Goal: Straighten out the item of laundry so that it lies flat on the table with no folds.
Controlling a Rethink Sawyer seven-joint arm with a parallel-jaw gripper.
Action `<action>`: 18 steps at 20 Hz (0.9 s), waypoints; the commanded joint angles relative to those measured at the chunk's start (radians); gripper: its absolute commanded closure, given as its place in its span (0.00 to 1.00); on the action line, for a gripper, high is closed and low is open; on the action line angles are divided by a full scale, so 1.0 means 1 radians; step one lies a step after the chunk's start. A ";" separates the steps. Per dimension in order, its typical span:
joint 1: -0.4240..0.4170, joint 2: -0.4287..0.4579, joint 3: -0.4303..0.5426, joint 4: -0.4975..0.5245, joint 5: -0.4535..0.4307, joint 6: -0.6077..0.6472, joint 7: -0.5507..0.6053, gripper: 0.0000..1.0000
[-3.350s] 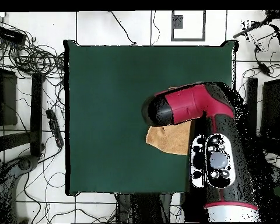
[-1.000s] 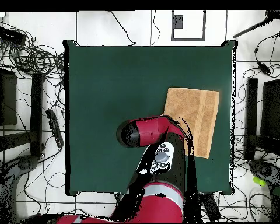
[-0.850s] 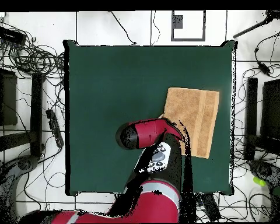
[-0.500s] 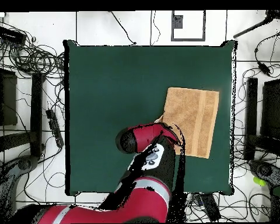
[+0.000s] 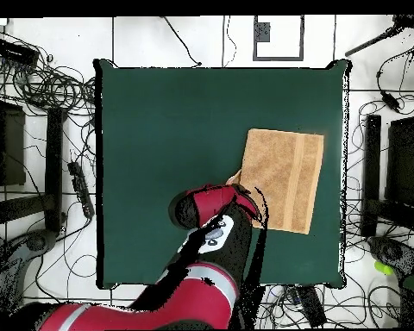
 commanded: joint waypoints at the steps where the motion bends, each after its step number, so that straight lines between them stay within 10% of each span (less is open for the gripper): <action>1: 0.026 0.014 0.004 0.107 0.076 -0.044 0.240 0.00; 18: 0.011 -0.112 0.032 0.193 0.129 -0.063 0.223 0.00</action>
